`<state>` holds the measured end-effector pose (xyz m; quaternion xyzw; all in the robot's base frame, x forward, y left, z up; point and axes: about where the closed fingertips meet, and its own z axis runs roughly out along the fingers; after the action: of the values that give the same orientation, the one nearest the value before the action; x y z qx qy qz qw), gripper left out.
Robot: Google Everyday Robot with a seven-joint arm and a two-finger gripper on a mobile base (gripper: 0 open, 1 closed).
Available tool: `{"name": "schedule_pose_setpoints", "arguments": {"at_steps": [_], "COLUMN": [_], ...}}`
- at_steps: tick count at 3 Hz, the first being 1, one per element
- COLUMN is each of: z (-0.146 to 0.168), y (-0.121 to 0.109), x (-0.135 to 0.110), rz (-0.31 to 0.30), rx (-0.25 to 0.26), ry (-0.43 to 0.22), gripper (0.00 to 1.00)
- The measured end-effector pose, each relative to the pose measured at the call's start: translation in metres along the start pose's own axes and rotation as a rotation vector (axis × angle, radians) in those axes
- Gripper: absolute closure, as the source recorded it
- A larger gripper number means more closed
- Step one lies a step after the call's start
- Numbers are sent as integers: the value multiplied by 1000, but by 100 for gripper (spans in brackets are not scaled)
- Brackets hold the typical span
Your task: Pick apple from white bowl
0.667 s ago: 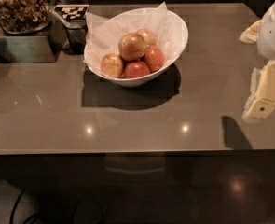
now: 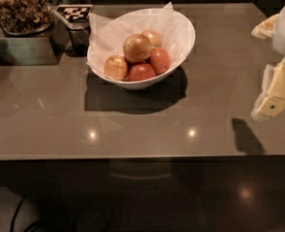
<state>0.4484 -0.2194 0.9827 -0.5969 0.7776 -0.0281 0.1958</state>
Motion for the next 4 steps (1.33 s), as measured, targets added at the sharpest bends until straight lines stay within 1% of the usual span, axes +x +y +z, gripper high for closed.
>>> {"name": "schedule_pose_setpoints", "arguments": {"at_steps": [1, 2, 3, 4], "z": [-2, -4, 7, 30], "y": [-24, -75, -119, -148], "x": [-7, -31, -58, -95], "rz": [-7, -40, -70, -122], "rx": [41, 97, 96, 47], "ry": [-89, -232, -293, -309], "gripper": [0, 0, 0, 0]}}
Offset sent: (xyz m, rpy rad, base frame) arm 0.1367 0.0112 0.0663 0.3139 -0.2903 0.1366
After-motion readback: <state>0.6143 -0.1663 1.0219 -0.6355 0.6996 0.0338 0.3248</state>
